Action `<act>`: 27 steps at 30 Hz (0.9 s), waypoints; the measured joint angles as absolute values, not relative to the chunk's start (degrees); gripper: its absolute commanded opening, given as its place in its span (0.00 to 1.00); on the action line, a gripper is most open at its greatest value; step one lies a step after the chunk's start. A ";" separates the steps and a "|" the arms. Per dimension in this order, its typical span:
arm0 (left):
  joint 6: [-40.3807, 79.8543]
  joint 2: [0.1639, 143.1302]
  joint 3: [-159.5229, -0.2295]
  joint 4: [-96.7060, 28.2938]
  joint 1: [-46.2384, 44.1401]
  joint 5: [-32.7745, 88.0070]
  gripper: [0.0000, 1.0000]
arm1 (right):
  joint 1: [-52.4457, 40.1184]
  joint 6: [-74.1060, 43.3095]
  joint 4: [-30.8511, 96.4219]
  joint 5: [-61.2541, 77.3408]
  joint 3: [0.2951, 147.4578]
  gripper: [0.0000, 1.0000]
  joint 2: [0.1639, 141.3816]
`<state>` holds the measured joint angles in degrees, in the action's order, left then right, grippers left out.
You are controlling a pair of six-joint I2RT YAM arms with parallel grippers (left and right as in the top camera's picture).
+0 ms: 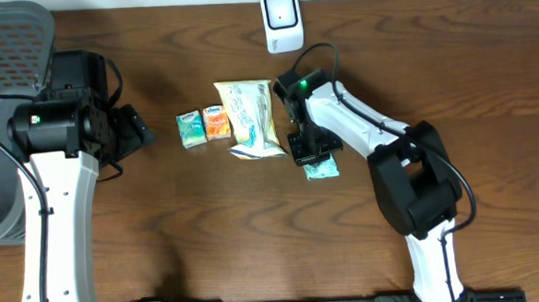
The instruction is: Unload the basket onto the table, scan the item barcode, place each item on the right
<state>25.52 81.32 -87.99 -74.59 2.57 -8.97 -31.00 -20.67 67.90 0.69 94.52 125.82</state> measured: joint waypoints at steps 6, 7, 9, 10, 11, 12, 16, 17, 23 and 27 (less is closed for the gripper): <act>25.52 81.32 -87.99 -74.59 2.57 -8.97 0.98 | -31.09 -21.56 66.43 2.59 92.82 0.01 124.46; 25.52 81.32 -87.99 -74.59 2.57 -8.97 0.98 | -31.11 -21.58 67.44 2.87 93.30 0.01 124.53; 25.52 81.32 -87.99 -74.59 2.57 -8.97 0.98 | -31.11 -21.52 70.61 3.38 95.26 0.01 125.05; 25.52 81.32 -87.99 -74.59 2.59 -8.97 0.98 | -31.09 -21.45 72.14 3.51 96.57 0.01 125.29; 25.52 81.32 -87.99 -74.56 2.57 -8.97 0.98 | -31.07 -21.32 73.30 3.62 98.10 0.01 125.54; 25.52 81.32 -87.99 -74.59 2.59 -8.97 0.98 | -30.96 -21.10 74.85 3.66 101.51 0.02 125.73; 25.52 81.32 -87.99 -74.56 2.59 -8.97 0.98 | -30.11 -20.51 75.42 2.02 107.81 0.11 125.73; 25.52 81.32 -87.99 -74.59 2.57 -8.97 0.98 | -29.87 -20.36 75.11 1.52 108.29 0.11 125.73; 25.52 81.32 -87.99 -74.59 2.57 -8.97 0.98 | -28.49 -20.36 72.69 -0.30 108.14 0.12 125.73; 25.52 81.32 -87.99 -74.59 2.59 -8.97 0.98 | -28.51 -20.36 67.94 -0.78 105.43 0.13 125.73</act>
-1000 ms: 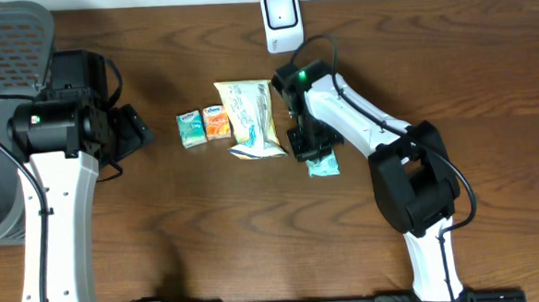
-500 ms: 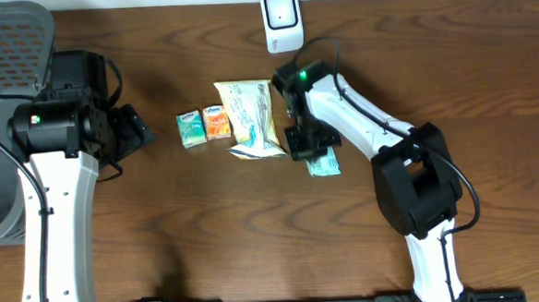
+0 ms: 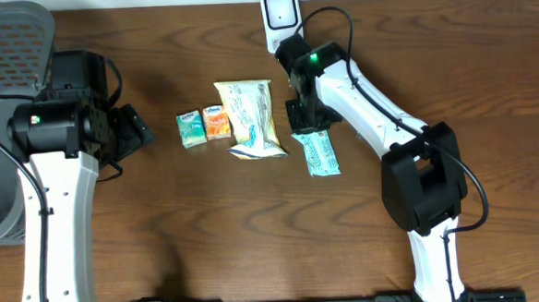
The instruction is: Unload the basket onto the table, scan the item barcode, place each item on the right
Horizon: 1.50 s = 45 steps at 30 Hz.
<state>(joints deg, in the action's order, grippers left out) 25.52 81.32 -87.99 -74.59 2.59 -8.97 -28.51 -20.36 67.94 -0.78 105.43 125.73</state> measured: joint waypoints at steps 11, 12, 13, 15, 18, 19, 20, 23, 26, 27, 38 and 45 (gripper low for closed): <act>25.52 81.32 -87.99 -74.59 2.59 -8.97 0.98 | -28.51 -20.40 53.65 -1.28 94.43 0.13 124.73; 25.52 81.32 -87.99 -74.59 2.59 -8.97 0.97 | -28.51 -20.40 53.71 -1.28 94.43 0.15 124.70; 25.52 81.32 -87.99 -74.56 2.59 -8.97 0.98 | -28.51 -20.40 54.15 -1.28 94.63 0.15 124.70; 25.52 81.32 -87.99 -74.56 2.57 -8.97 0.98 | -28.51 -20.38 57.28 -1.19 95.98 0.17 124.77; 25.52 81.32 -87.99 -74.54 2.57 -8.97 0.98 | -28.45 -20.43 66.11 -1.10 99.96 0.29 125.05; 25.52 81.32 -87.99 -74.59 2.59 -8.97 0.97 | -28.38 -20.47 68.82 -1.10 101.75 0.34 125.14; 25.52 81.32 -87.99 -74.56 2.59 -8.99 0.98 | -28.27 -20.40 71.46 -1.10 103.68 0.36 125.19; 25.52 81.32 -87.99 -74.59 2.57 -8.97 0.98 | -27.97 -20.40 80.23 -1.13 109.27 0.40 125.19; 25.52 81.32 -87.99 -74.56 2.57 -8.97 0.98 | -28.01 -20.38 84.12 -1.10 110.08 0.40 125.16; 25.52 81.32 -87.99 -74.59 2.57 -8.97 0.98 | -28.10 -20.38 85.03 -1.04 109.73 0.40 125.19; 25.52 81.32 -87.99 -74.61 2.59 -8.97 0.98 | -32.45 -21.50 72.40 -0.69 96.88 0.39 125.21; 25.52 81.32 -87.99 -74.56 2.57 -8.97 0.98 | -34.70 -24.18 66.52 -2.35 91.59 0.25 123.87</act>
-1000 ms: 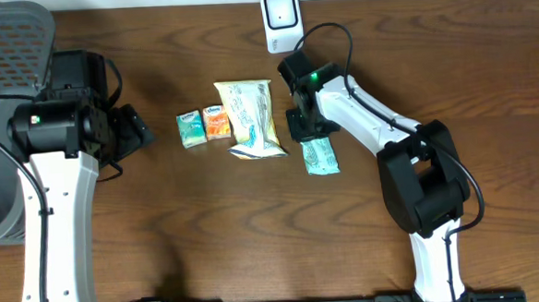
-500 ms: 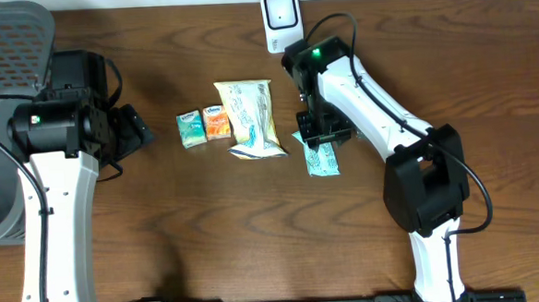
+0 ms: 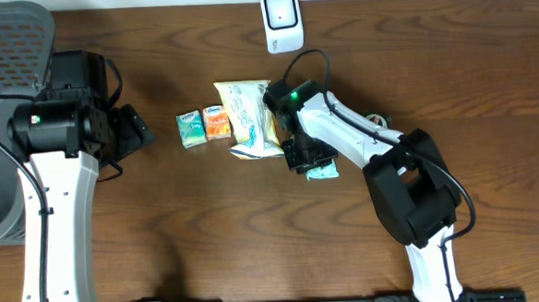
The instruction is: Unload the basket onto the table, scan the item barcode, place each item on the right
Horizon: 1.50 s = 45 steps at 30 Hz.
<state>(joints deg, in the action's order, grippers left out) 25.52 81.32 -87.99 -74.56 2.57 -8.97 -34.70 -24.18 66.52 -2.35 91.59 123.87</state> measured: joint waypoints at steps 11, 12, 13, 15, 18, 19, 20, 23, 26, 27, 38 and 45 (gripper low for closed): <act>25.52 81.32 -87.99 -74.56 2.57 -8.97 0.98 | -34.63 -23.62 77.56 -0.16 99.35 0.36 124.77; 25.52 81.32 -87.99 -74.59 2.57 -8.97 0.98 | -34.54 -23.40 78.72 -0.19 101.16 0.40 124.81; 25.52 81.32 -87.99 -74.59 2.57 -8.97 0.98 | -34.39 -23.24 79.57 -0.30 102.69 0.44 124.81; 25.52 81.32 -87.99 -74.59 2.57 -8.97 0.98 | -33.95 -22.70 80.51 -1.08 105.34 0.45 124.81; 25.52 81.32 -87.99 -74.59 2.57 -8.97 0.98 | -32.73 -22.39 80.51 -1.91 106.34 0.34 124.81; 25.52 81.32 -87.99 -74.59 2.57 -8.97 0.98 | -32.21 -22.37 80.53 -1.91 106.34 0.29 124.81; 25.52 81.32 -87.99 -74.59 2.57 -8.97 0.98 | -31.64 -22.09 80.53 -1.89 106.34 0.25 124.81; 25.52 81.32 -87.99 -74.59 2.59 -8.97 0.98 | -30.63 -21.91 80.53 -1.76 106.34 0.11 124.81; 25.52 81.32 -87.99 -74.59 2.57 -8.97 0.98 | -30.68 -21.87 79.96 -1.74 106.02 0.06 124.81; 25.52 81.32 -87.99 -74.59 2.57 -8.97 0.98 | -30.83 -21.89 79.83 -1.72 105.75 0.06 124.81; 25.52 81.32 -87.99 -74.59 2.59 -8.97 0.98 | -34.30 -23.49 67.77 0.25 92.16 0.01 124.81; 25.52 81.32 -87.99 -74.59 2.59 -8.97 0.98 | -35.11 -23.64 71.05 2.22 92.55 0.03 124.84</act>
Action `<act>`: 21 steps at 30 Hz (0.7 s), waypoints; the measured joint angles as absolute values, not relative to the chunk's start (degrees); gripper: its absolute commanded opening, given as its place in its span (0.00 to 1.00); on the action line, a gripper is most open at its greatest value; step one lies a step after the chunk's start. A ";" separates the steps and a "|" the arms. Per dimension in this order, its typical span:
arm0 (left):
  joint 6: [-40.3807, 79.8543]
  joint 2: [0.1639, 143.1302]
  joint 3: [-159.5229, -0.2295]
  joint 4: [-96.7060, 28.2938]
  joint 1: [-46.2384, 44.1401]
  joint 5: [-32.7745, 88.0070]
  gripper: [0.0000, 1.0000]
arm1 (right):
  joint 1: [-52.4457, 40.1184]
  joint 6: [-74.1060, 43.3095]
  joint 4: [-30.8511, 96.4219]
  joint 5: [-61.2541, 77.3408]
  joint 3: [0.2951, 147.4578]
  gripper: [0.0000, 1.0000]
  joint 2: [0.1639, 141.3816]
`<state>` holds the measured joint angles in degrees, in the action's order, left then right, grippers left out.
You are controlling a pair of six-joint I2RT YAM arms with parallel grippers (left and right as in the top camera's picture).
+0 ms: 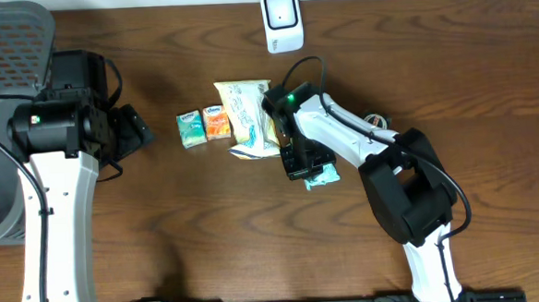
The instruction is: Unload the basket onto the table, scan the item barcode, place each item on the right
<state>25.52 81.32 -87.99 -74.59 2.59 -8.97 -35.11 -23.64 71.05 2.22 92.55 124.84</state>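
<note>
A flat teal packet [323,174] lies on the table right of centre, with only its near end showing. My right gripper [297,162] is low over its far end and hides it. Its jaws cannot be made out from above. The white barcode scanner [281,22] stands at the table's far edge, well beyond the packet. My left gripper [140,129] rests at the left, far from all of this, with nothing seen in it.
A yellow-and-white snack bag [249,118] lies just left of the right gripper. Beside it are a small orange packet [216,122] and a small green packet [191,129]. A grey mesh basket [1,54] stands at the far left.
The right gripper has shifted slightly nearer and to the left over the teal packet. The packet lies where it was. The left arm has not moved.
The right gripper was first down over the teal packet. Then it was up near the scanner with the packet lying whole on the table. Later it was back down over the packet's far end, and it is still there now.
</note>
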 measured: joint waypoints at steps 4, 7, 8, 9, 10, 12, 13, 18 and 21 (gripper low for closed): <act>25.52 81.32 -87.99 -74.56 2.59 -8.97 0.98 | -34.87 -23.03 76.05 2.59 97.49 0.12 124.99; 25.52 81.32 -87.99 -74.56 2.57 -8.97 0.98 | -34.37 -22.65 77.89 1.37 102.94 0.23 124.99; 25.52 81.32 -87.99 -74.59 2.57 -8.97 0.98 | -34.06 -22.55 77.97 0.82 104.40 0.28 124.99; 25.52 81.32 -87.99 -74.59 2.59 -8.97 0.98 | -33.63 -22.35 77.71 0.21 105.45 0.28 124.99; 25.52 81.32 -87.99 -74.59 2.59 -8.97 0.98 | -33.10 -22.24 76.71 -0.27 106.15 0.29 124.99; 25.52 81.32 -87.99 -74.59 2.57 -8.97 0.98 | -32.18 -22.24 75.59 -0.86 106.37 0.29 124.99; 25.52 81.32 -87.99 -74.59 2.59 -8.97 0.98 | -31.57 -22.20 74.87 -1.13 106.37 0.28 124.99; 25.52 81.32 -87.99 -74.59 2.59 -8.97 0.98 | -29.63 -22.20 71.57 -1.98 106.00 0.29 124.99; 25.52 81.32 -87.99 -74.59 2.57 -8.97 0.98 | -29.69 -22.20 69.12 -1.98 104.60 0.30 124.99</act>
<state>25.52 81.32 -87.99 -74.59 2.57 -8.97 -29.69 -22.20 69.12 -1.98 104.60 124.99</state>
